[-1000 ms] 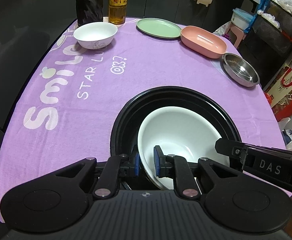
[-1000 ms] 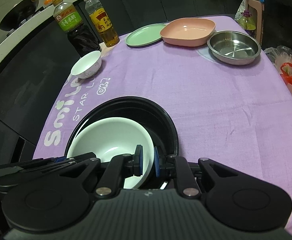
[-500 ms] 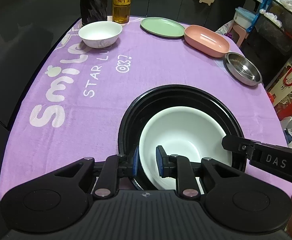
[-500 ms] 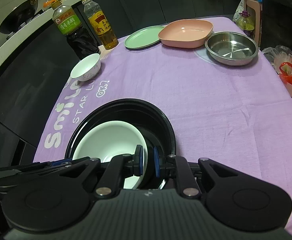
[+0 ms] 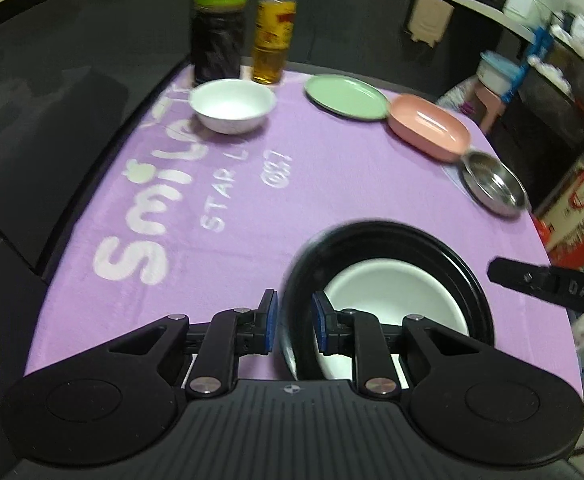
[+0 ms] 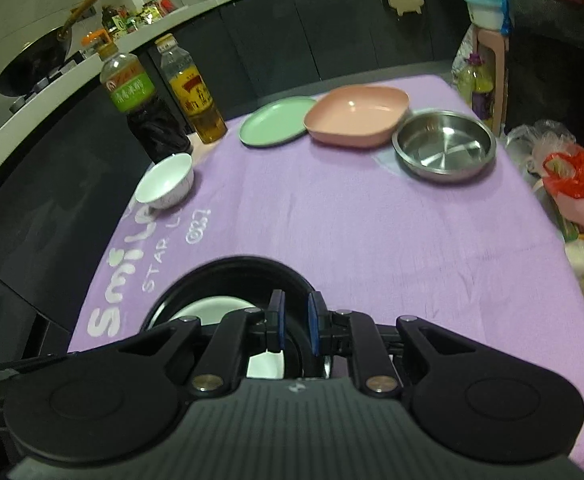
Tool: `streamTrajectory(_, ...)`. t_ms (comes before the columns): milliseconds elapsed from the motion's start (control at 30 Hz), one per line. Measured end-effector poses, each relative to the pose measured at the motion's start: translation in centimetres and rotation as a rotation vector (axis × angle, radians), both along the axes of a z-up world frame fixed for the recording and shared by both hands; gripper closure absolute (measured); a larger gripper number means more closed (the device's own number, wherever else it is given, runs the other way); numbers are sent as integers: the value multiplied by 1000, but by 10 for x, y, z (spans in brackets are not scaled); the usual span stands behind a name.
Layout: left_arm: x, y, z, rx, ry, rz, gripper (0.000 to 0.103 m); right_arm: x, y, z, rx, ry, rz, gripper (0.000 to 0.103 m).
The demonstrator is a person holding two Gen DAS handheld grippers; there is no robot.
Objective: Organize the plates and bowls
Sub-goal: 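Open the left tool to release the white bowl inside the black bowl, then move the left tool to the small white bowl and grasp its rim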
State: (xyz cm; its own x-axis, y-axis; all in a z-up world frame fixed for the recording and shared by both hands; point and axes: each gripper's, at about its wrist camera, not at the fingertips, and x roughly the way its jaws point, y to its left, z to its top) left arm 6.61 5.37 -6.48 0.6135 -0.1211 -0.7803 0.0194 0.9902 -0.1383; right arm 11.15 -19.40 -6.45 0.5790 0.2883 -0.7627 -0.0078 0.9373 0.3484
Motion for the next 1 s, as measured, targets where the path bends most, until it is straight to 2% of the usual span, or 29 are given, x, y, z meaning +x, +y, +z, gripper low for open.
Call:
streamTrajectory(367, 40, 48, 6, -33, -14, 139, 85, 37, 35, 0, -34, 27, 95, 87)
streamTrajectory(500, 61, 68, 4, -77, -8, 201, 85, 51, 48, 4, -63, 18, 122, 71)
streamTrajectory(533, 67, 72, 4, -84, -5, 213, 85, 56, 52, 4, -73, 14, 131, 70)
streamTrajectory(767, 107, 85, 6, -88, -7, 241, 85, 95, 80, 12, -115, 9, 178, 70)
streamTrajectory(1000, 142, 106, 8, -178, -29, 320, 85, 141, 106, 19, -117, -25, 168, 70)
